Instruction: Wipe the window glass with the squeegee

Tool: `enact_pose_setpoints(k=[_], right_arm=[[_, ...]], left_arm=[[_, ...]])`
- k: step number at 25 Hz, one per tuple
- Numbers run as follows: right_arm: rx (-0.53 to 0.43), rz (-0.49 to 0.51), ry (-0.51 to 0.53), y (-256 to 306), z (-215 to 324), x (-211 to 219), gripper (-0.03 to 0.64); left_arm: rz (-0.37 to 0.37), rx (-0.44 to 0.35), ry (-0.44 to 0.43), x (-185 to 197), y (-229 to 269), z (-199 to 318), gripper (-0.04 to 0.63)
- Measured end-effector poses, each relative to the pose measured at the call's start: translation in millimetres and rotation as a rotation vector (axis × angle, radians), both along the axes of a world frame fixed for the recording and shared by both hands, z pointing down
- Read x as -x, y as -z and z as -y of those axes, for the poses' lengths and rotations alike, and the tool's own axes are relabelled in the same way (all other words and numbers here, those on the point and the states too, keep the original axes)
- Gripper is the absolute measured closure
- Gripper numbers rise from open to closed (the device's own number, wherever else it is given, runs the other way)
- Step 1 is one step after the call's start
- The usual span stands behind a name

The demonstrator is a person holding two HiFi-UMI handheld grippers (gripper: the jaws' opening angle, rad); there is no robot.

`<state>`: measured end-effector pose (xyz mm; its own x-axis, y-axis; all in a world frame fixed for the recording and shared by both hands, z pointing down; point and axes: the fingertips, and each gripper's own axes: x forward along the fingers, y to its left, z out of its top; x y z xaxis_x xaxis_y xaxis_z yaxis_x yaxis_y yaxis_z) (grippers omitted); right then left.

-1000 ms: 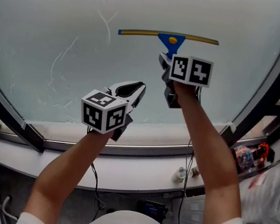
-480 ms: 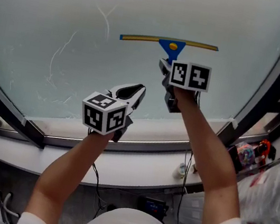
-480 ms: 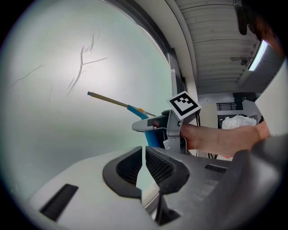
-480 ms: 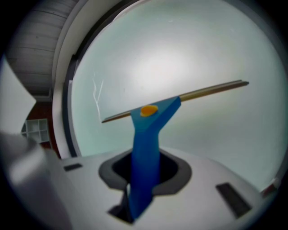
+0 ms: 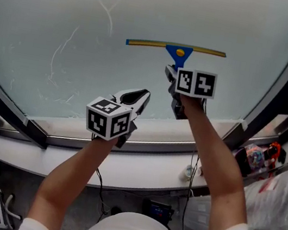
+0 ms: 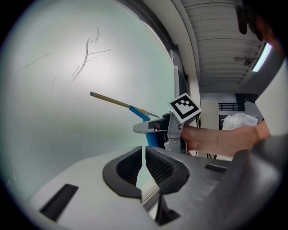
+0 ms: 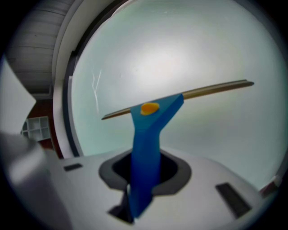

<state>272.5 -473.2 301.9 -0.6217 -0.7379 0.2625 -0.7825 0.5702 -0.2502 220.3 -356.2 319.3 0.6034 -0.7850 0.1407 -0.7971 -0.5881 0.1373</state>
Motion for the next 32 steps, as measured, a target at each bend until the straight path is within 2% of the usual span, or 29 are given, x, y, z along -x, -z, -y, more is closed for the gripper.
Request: enact_pose_setpoints(k=[32], right_arm=[[0.134,-0.104,0.071,-114,-3,-3,0.522]], left_arm=[[-0.015,0.123,0.018,-14,-76,4,0.548]])
